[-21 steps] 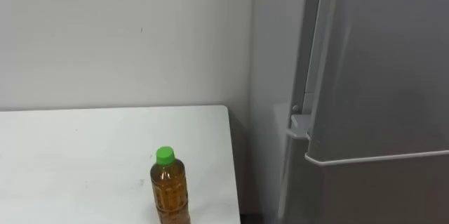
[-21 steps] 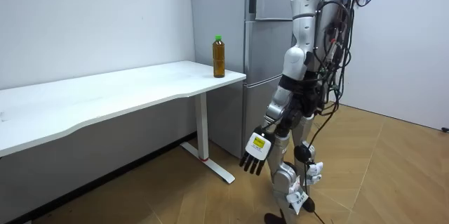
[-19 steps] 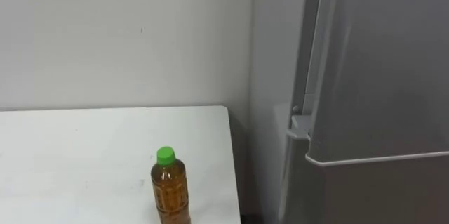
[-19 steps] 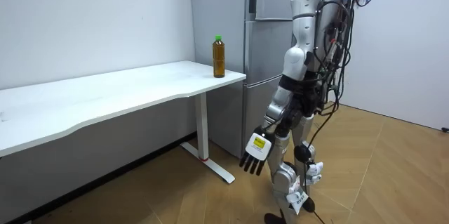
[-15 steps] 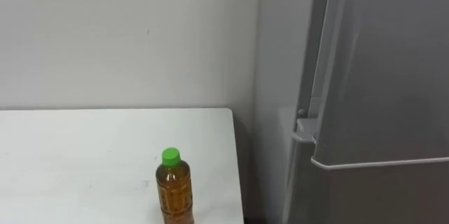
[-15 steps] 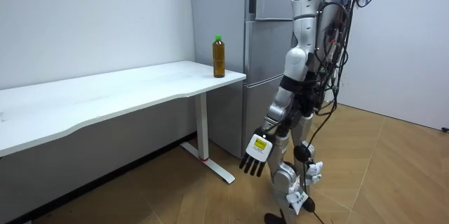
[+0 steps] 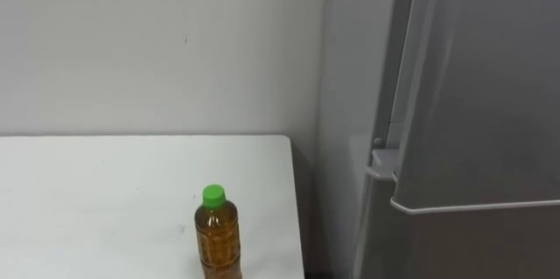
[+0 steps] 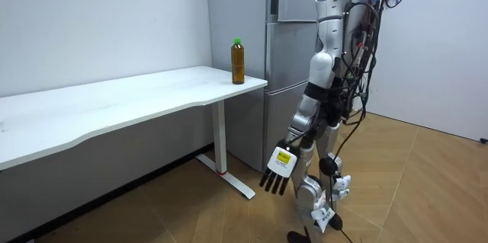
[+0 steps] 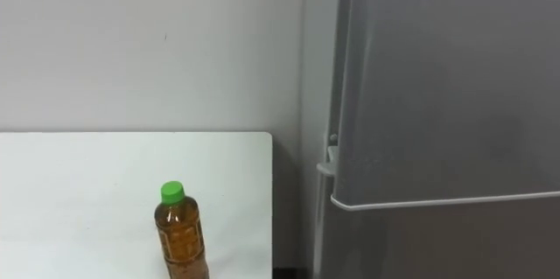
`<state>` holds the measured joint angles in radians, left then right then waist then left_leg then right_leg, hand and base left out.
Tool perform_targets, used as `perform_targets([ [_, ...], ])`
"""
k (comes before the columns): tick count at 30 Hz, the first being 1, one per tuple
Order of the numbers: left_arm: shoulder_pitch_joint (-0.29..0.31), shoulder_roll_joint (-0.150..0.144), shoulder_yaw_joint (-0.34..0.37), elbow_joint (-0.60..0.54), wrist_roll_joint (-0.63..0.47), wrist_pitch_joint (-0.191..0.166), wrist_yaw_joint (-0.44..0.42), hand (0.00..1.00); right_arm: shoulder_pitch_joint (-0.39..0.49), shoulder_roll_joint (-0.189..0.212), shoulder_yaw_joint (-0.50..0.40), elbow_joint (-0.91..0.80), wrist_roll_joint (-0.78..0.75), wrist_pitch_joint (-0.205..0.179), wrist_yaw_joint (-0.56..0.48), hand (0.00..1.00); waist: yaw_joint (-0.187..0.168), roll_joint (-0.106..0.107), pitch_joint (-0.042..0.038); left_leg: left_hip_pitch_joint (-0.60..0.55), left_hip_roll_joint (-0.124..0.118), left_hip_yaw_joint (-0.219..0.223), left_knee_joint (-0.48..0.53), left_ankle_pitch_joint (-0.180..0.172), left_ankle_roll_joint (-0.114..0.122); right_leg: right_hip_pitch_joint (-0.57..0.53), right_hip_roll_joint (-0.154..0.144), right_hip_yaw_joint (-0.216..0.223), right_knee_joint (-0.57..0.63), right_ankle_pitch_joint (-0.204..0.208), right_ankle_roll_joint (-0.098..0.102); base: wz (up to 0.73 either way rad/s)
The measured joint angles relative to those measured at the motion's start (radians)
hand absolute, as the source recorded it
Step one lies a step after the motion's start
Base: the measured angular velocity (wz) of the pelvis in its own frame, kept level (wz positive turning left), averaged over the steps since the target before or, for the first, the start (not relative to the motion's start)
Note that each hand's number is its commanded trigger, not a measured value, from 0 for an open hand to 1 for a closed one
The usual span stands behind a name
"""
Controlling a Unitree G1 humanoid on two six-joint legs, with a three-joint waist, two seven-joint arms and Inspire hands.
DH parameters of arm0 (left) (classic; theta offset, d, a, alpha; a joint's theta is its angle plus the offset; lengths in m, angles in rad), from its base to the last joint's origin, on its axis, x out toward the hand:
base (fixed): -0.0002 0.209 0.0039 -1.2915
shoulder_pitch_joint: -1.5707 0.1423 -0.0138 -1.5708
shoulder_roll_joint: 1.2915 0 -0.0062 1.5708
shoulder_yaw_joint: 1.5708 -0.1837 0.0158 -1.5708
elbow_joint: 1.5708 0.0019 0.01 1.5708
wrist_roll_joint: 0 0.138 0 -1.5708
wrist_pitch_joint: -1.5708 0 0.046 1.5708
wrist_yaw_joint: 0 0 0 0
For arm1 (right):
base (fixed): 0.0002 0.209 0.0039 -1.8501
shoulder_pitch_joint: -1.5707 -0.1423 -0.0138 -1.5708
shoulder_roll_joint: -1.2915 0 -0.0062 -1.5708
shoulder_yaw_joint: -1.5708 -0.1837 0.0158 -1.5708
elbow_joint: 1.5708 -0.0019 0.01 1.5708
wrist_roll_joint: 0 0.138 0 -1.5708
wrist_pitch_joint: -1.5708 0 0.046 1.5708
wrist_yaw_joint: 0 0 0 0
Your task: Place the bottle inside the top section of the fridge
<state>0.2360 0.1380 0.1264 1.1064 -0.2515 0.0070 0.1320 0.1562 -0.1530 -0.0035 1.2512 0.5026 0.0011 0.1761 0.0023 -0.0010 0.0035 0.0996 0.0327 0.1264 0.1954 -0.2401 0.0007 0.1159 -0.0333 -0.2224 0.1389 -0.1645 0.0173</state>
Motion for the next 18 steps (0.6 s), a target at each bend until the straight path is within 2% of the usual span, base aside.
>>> perform_targets([
  [5,-0.009,0.006,0.085,-0.106,-0.101,-0.013,0.052,0.00,0.004,-0.008,-0.029,-0.008,-0.019,0.000,0.001,0.00,0.002,0.017,0.0025,0.000,0.001,0.000,-0.001,0.000,0.000,-0.004,0.000,-0.004,0.008,0.000,0.000,0.00],
  [10,0.006,0.007,0.132,-0.240,-0.207,-0.050,0.135,0.00,0.026,-0.014,-0.100,-0.048,-0.081,-0.001,-0.003,0.00,0.002,0.039,0.0037,0.012,-0.001,0.002,-0.010,-0.001,0.001,-0.005,-0.001,0.001,0.012,-0.002,0.000,-0.03],
  [17,0.016,0.009,0.159,-0.405,-0.250,-0.067,0.248,0.00,0.043,-0.015,-0.135,-0.054,-0.093,-0.007,-0.010,0.00,0.006,0.051,-0.0034,0.017,-0.001,0.000,-0.007,-0.001,0.000,-0.001,-0.001,0.000,0.012,-0.008,-0.001,-0.01],
  [18,0.017,0.010,0.158,-0.432,-0.257,-0.082,0.265,0.00,0.044,-0.015,-0.134,-0.061,-0.092,-0.010,-0.014,0.00,0.007,0.052,-0.0040,0.017,-0.001,0.000,-0.009,-0.001,0.000,0.000,-0.001,0.001,0.012,-0.008,0.000,0.00],
])
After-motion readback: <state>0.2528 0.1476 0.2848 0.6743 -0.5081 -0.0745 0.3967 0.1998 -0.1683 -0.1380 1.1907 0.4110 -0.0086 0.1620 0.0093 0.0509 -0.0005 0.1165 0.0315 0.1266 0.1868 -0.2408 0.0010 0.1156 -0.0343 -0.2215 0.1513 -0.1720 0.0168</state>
